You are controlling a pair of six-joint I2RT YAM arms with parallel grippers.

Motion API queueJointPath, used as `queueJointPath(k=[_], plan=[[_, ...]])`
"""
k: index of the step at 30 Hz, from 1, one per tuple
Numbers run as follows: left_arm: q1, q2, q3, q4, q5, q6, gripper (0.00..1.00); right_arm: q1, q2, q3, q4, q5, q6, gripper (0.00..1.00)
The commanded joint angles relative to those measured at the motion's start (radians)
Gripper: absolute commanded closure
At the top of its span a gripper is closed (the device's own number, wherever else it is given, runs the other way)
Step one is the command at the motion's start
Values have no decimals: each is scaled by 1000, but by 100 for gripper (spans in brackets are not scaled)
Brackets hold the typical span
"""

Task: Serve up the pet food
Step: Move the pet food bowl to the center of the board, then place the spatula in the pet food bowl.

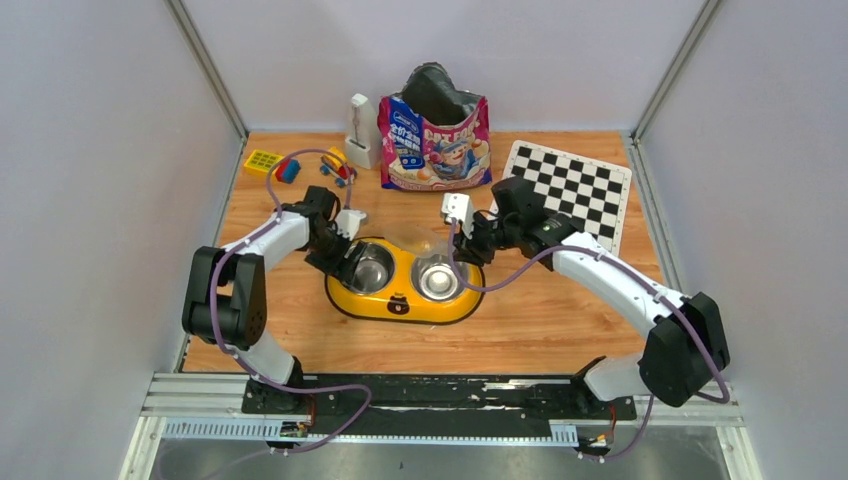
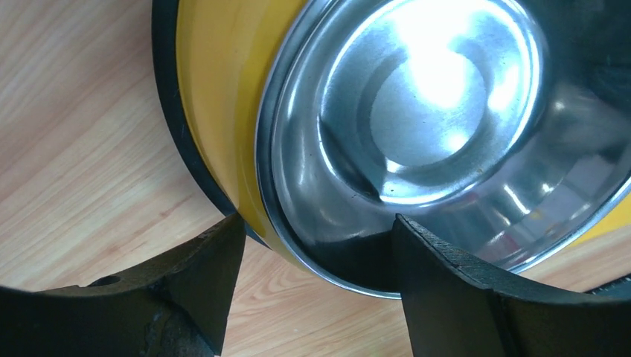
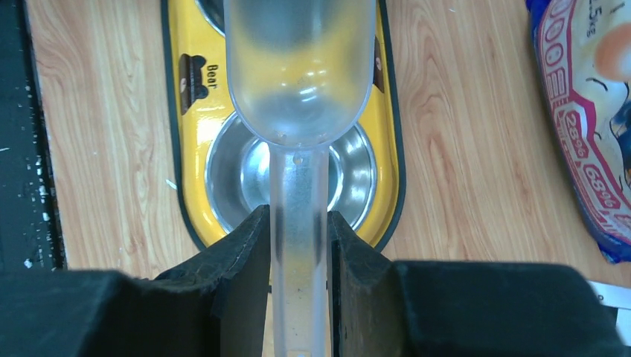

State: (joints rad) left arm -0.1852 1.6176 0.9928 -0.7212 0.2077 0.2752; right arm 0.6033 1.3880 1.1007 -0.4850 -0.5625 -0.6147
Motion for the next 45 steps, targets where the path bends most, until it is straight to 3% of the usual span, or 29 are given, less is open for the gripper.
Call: queueJointPath(k=[1,9,13,20,23,28,34,45], plan=[[-44,-19,48,-28,134,29,20,-44,-51,-51,123,-1,11,100],[-181,10,56,-7,157,-11,20,-157,-216,-83,136,-40,35,100],[-247,25,55,-15,155,-16,12,-190,-333,-96,136,-37,19,100],[-307,89,115,-73,181,-29,8,-254,-476,-136,97,-107,-32,100],[-307,92,138,-83,179,-34,1,-255,-479,-178,1,-185,-121,100],[-302,36,160,-92,190,-33,0,-255,-399,-248,-25,-295,-180,100],[-214,-76,182,-124,237,-8,0,-249,-261,-272,26,-308,-202,100],[130,-242,132,-139,331,51,0,-199,-104,-350,37,-188,-284,100]])
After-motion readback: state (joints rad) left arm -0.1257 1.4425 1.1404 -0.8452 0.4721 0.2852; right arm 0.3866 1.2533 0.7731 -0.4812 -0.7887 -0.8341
